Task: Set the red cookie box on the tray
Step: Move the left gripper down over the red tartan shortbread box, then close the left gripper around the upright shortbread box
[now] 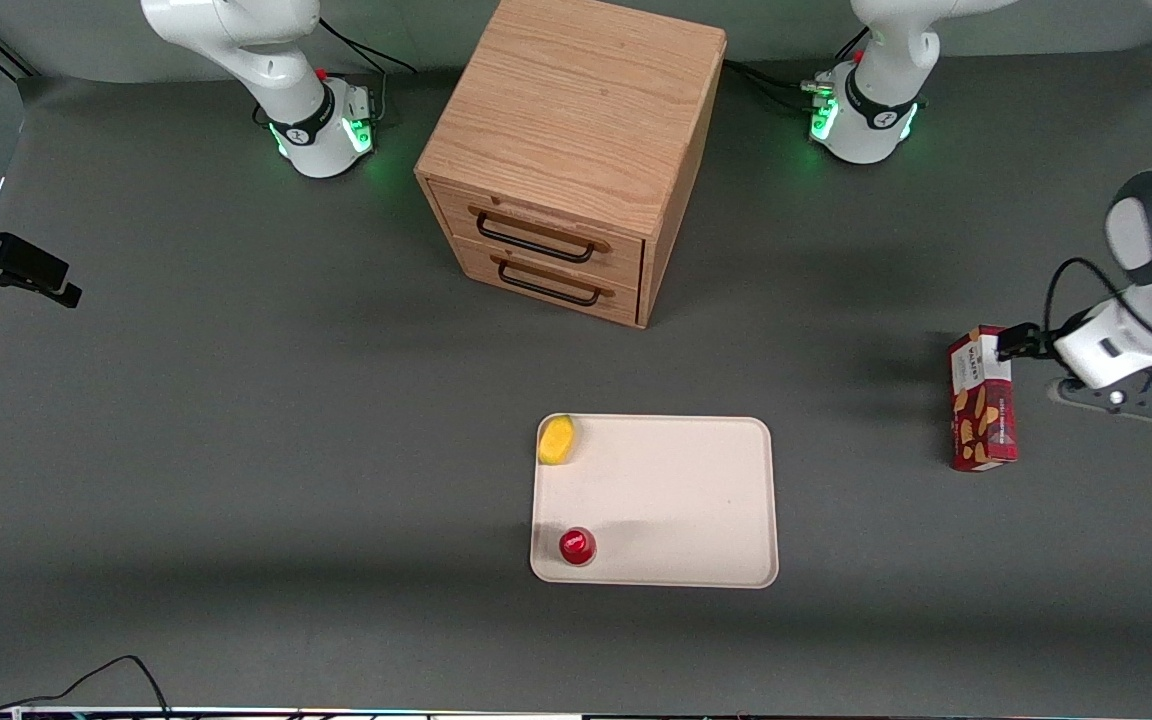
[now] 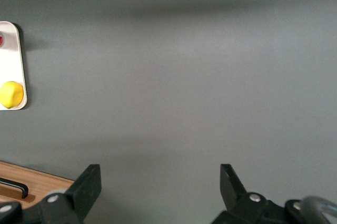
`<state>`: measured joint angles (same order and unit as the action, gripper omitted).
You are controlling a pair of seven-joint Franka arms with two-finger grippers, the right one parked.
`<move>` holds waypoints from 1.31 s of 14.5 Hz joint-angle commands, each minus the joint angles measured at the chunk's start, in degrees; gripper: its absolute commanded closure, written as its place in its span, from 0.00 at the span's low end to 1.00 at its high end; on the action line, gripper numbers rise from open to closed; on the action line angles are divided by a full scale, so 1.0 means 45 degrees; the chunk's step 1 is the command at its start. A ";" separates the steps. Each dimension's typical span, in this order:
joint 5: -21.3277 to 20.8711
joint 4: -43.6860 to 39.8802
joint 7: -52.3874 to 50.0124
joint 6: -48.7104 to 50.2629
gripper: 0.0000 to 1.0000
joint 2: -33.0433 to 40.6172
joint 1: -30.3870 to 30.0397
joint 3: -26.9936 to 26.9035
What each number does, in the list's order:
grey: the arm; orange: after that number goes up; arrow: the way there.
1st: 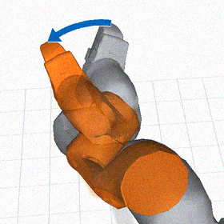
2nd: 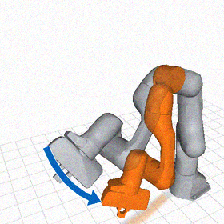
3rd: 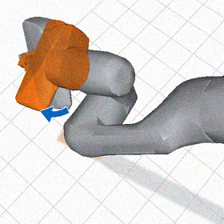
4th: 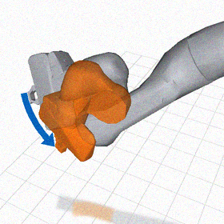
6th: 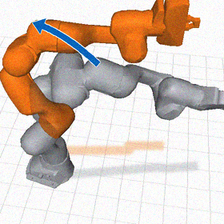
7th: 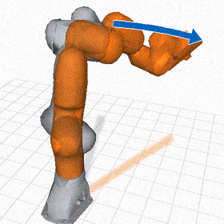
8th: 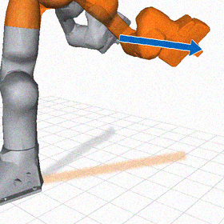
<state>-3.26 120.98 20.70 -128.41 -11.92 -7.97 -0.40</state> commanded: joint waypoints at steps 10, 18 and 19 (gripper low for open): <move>0.0159 -0.0025 0.0986 -0.1723 1.00 -0.1318 -0.0104 -0.0009; 0.0647 -0.5974 -0.2596 0.6551 1.00 -0.0104 0.0013 0.1782; 0.0647 -0.6739 -0.3865 0.7221 1.00 -0.0183 0.0033 0.2445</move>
<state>-0.60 99.30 13.05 -103.83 -11.49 -8.33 5.96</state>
